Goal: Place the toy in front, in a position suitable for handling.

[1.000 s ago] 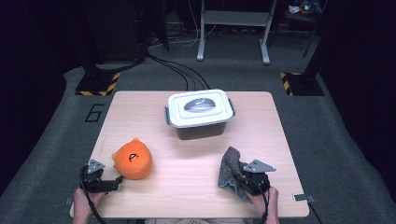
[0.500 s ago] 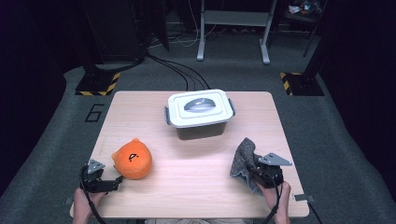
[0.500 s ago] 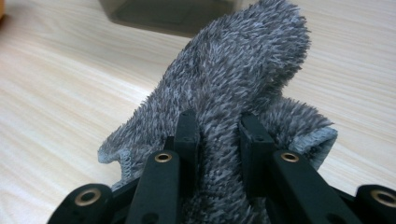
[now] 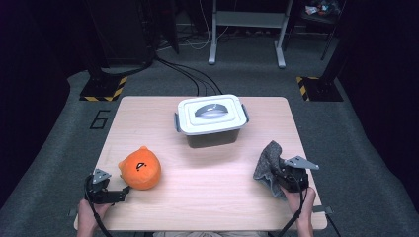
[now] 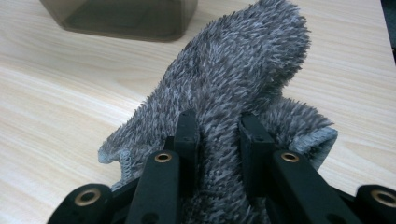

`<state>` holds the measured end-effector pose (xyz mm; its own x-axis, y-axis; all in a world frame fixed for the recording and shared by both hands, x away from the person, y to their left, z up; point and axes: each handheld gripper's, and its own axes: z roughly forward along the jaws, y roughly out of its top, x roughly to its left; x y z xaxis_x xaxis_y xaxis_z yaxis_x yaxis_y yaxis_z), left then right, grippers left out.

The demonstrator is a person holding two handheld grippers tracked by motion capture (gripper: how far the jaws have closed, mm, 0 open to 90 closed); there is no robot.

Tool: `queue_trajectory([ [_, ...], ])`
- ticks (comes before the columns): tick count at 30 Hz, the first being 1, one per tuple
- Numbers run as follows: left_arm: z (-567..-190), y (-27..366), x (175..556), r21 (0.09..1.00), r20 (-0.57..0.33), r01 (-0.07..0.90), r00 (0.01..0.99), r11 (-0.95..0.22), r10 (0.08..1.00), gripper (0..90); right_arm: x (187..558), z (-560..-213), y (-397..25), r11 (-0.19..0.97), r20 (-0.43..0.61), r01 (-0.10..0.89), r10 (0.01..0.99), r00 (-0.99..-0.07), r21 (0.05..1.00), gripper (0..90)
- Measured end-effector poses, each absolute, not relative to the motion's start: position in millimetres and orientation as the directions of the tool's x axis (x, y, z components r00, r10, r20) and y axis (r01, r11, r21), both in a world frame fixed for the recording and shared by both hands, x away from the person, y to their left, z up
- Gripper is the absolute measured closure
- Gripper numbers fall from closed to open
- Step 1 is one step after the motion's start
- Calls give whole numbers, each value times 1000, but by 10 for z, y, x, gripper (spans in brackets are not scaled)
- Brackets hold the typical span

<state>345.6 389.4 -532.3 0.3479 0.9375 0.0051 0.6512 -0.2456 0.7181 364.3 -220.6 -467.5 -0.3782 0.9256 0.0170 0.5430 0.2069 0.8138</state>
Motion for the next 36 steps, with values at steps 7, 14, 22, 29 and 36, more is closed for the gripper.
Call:
queue_trajectory([
  [7,-5325,3892,3457,720,6,650,346,-244,938,2,3791,-4701,-2319,186,16,567,943,-333,802,718],
  [14,-5322,3894,3456,717,5,652,349,-246,937,2,3911,-4726,-2458,149,30,590,959,-283,794,715],
  [22,-5323,3894,3457,718,5,651,348,-246,937,2,4028,-4755,-2603,97,63,608,970,-236,788,710],
  [29,-5322,3894,3456,717,5,652,349,-247,937,2,4182,-4811,-2712,65,79,627,977,-199,776,700],
  [36,-5323,3894,3456,718,5,651,348,-246,937,2,4309,-4902,-2806,37,92,650,982,-164,759,695],
])
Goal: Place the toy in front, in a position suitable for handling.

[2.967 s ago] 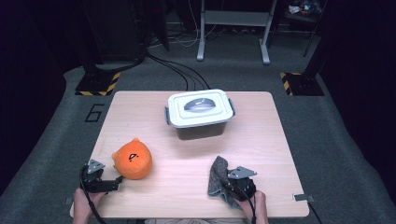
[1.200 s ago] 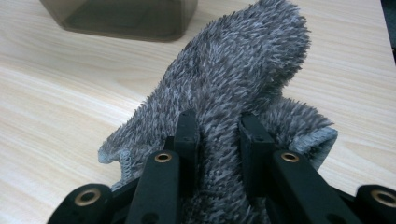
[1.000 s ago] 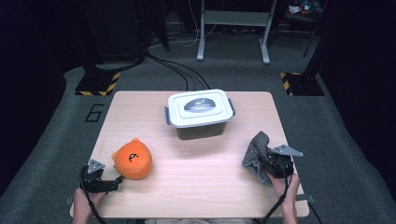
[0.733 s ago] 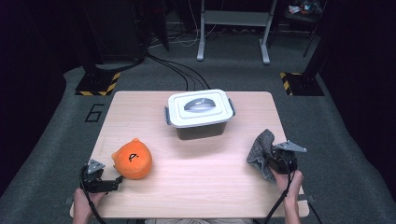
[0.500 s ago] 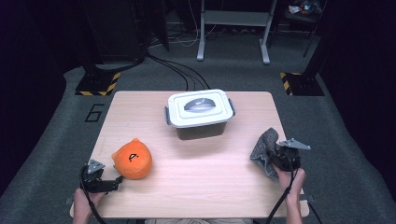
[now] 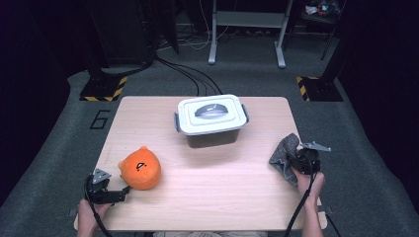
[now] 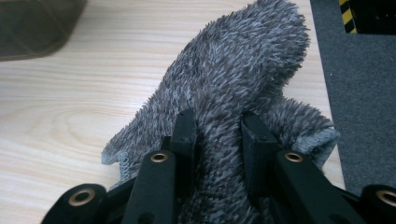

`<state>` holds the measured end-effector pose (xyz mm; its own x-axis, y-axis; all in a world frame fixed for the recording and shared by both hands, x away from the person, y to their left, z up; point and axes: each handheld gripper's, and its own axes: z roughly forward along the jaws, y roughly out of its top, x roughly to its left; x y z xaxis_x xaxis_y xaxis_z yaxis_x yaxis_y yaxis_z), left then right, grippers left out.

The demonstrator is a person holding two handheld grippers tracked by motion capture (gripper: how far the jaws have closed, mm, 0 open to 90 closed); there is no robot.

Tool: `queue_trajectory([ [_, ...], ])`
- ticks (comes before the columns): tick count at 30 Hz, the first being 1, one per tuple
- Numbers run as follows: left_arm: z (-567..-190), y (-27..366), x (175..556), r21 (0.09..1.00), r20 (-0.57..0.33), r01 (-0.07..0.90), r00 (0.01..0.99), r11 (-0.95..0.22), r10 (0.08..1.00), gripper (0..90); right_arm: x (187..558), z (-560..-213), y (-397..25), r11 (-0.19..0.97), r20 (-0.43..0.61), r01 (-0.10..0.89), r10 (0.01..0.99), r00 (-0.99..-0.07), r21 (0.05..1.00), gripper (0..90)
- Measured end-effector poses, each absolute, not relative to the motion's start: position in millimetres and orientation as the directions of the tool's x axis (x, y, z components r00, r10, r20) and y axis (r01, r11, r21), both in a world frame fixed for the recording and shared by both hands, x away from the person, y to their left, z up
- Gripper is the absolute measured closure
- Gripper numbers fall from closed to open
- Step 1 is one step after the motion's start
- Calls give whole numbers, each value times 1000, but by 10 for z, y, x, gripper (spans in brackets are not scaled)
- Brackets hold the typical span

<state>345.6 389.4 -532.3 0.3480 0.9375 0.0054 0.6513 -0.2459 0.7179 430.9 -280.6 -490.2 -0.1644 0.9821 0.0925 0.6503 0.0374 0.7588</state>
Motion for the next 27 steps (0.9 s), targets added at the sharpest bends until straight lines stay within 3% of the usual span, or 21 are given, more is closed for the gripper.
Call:
queue_trajectory([
  [6,-5323,3894,3456,718,5,651,348,-245,938,2,4379,-4998,-2860,15,102,670,985,-135,742,661],
  [10,-5324,3893,3457,719,6,650,347,-245,938,2,4418,-5046,-2886,19,90,678,988,-125,735,557],
  [12,-5329,3890,3458,724,6,646,344,-242,939,2,4427,-5052,-2888,6,88,688,991,-101,726,462],
  [14,-5322,3894,3456,717,5,652,348,-246,937,2,4428,-5053,-2892,3,90,687,991,-99,727,434],
  [15,-5323,3894,3456,718,5,651,348,-246,938,2,4416,-5042,-2903,2,84,682,992,-93,731,331],
  [20,-5328,3891,3457,723,6,647,344,-243,939,2,4329,-4958,-2905,3,92,658,990,-110,753,180],
  [27,-5331,3888,3457,725,8,644,343,-242,939,1,4088,-4822,-2837,48,77,625,982,-171,779,80],
])
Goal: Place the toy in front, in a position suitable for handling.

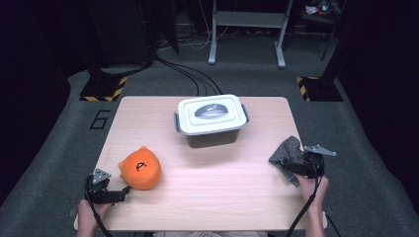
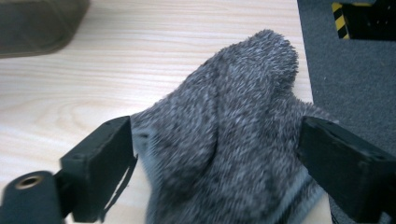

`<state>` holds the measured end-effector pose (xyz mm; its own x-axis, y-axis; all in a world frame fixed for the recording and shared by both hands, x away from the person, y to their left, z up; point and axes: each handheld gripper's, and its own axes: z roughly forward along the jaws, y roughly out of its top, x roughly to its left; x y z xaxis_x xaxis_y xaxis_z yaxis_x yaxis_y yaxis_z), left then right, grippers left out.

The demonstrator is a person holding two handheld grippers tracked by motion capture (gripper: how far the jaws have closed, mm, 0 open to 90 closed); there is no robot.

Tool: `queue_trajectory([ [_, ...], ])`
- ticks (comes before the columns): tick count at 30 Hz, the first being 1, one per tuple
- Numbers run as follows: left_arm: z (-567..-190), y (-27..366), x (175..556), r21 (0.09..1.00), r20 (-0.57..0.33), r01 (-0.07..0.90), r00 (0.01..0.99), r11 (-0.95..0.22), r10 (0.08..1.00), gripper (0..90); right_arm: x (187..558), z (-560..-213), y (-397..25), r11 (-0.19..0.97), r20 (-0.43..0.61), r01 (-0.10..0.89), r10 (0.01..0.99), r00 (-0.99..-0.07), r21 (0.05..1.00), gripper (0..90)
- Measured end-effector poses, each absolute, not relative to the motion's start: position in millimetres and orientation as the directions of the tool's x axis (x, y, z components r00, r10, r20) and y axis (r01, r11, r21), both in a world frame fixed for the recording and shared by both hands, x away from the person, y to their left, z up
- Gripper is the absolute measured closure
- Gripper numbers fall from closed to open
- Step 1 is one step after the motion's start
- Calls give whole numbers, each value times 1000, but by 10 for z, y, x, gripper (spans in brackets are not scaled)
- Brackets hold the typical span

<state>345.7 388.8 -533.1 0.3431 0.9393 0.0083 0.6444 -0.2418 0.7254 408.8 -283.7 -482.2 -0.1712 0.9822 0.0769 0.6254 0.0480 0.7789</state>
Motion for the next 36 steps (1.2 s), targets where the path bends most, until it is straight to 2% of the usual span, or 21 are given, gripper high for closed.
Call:
queue_trajectory([
  [5,-5331,3888,3456,726,8,644,343,-241,939,1,3862,-4820,-2776,51,81,620,980,-184,783,52],
  [17,-5326,3892,3457,721,6,649,345,-243,939,1,3350,-5059,-2622,105,39,624,976,-213,775,10],
  [30,-5331,3913,3453,727,3,639,363,-252,932,0,3241,-5265,-2643,123,18,653,978,-205,748,7],
  [36,-5169,3975,3415,730,-26,634,398,-255,917,4,3256,-5293,-2637,135,7,669,978,-206,731,11],
])
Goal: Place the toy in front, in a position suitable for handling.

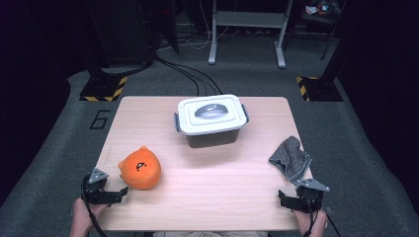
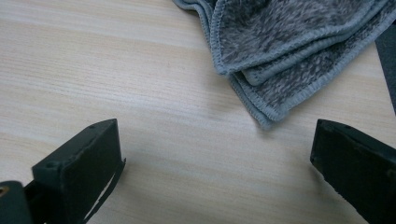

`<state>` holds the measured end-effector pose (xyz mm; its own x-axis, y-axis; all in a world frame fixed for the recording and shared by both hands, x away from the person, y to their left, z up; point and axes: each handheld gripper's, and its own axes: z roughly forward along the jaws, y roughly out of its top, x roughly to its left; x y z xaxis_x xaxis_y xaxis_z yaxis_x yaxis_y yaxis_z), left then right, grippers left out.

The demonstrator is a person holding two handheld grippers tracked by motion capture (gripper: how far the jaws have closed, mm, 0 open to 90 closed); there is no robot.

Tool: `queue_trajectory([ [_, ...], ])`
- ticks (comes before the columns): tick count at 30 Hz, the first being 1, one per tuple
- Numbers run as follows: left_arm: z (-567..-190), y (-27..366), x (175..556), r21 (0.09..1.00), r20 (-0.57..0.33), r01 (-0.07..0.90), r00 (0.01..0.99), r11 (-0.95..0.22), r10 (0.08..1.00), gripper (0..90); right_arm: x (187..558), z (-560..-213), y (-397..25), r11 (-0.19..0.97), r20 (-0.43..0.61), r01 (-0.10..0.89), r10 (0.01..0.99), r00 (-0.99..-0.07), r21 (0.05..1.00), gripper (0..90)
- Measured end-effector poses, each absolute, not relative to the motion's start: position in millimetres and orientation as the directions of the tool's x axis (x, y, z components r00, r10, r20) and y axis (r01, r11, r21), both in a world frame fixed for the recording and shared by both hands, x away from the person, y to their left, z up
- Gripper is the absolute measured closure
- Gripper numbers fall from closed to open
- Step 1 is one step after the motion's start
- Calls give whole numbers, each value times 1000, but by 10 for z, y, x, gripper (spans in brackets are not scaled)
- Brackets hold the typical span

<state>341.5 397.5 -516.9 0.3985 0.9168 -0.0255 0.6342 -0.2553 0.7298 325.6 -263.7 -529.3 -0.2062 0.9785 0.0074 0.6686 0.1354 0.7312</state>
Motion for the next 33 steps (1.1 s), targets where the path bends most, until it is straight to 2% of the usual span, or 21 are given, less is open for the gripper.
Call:
queue_trajectory([
  [10,-4657,3962,3403,805,-71,540,502,-248,862,2,3271,-5304,-2627,157,-3,675,975,-224,721,13],
  [16,-4417,3757,3600,813,-59,491,604,-313,795,0,3270,-5305,-2626,154,-2,676,975,-221,721,13],
  [27,-4544,3510,3844,752,-85,538,653,-382,753,4,3279,-5307,-2630,152,1,675,975,-221,722,11],
  [33,-4636,3436,3827,745,-70,538,650,-394,756,97,3276,-5305,-2626,145,5,678,977,-214,720,11],
])
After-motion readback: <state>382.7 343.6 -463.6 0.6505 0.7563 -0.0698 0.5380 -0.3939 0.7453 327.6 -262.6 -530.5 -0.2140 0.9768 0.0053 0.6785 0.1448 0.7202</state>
